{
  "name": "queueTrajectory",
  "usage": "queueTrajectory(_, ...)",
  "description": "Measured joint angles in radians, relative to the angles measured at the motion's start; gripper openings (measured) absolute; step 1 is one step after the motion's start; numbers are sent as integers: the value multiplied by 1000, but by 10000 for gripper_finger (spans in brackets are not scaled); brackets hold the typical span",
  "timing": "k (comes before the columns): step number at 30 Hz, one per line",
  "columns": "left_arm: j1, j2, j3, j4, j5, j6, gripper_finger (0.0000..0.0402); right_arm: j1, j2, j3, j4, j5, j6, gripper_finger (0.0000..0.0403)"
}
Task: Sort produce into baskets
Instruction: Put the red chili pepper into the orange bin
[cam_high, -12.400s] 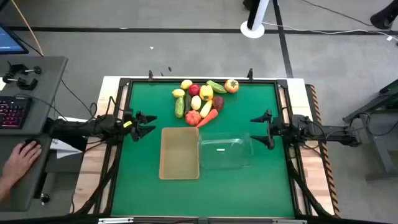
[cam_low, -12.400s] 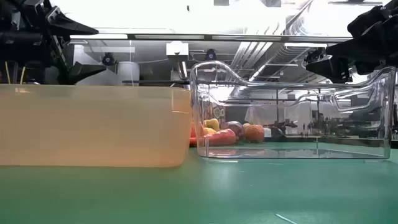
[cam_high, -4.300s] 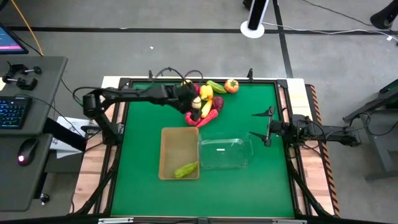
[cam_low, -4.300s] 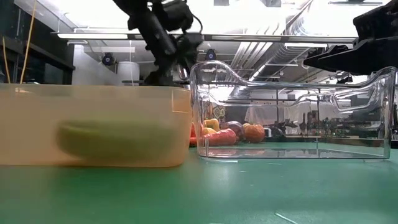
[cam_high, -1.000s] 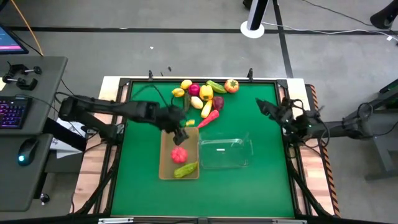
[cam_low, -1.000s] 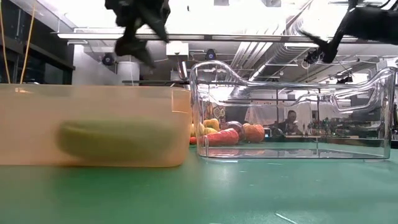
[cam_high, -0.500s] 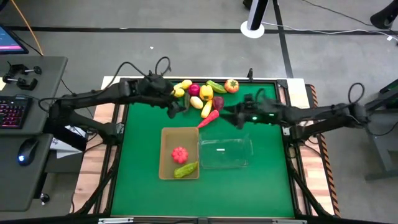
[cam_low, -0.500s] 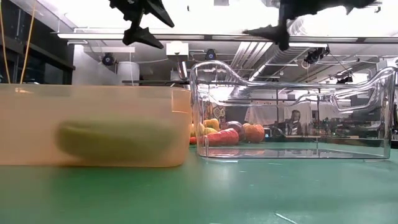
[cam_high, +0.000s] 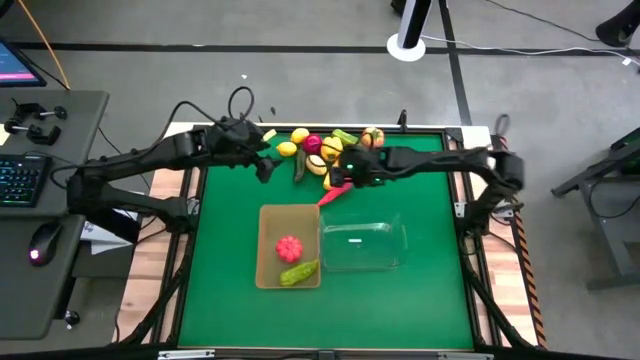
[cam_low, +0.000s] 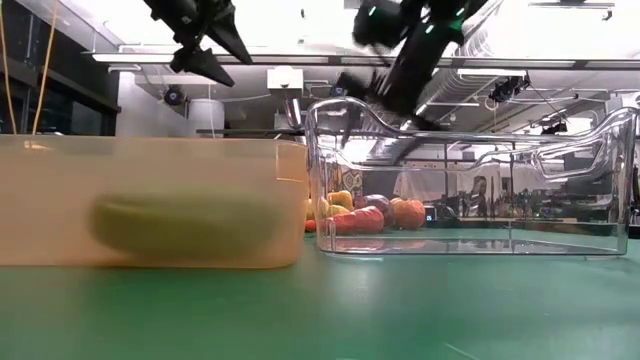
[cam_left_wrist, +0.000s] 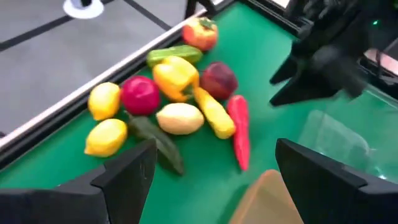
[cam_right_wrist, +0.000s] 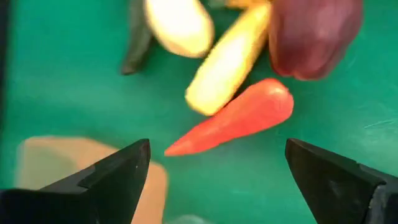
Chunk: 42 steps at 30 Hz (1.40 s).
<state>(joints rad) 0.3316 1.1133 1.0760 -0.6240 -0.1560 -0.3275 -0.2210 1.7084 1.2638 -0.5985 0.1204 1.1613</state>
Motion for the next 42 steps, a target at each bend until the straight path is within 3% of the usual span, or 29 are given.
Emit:
queueTrajectory(8,24,-1,0,0,-236,-2,317,-8,186,19,-4,47,212,365)
queueTrajectory(16,31,-17,0,-9,-187,52,317,-21,204,19,-33,116,274,363)
queueTrajectory(21,42,-17,0,-7,-185,52,317,-50,209,19,-52,118,280,329)
queueTrajectory(26,43,-17,0,-12,-173,53,317,-73,228,17,-41,89,281,295)
queueTrajectory(38,59,-17,0,-34,-138,52,317,-60,253,16,-22,44,322,287)
queueTrajectory(42,62,-17,1,-35,-138,54,317,-49,270,19,-21,42,312,260)
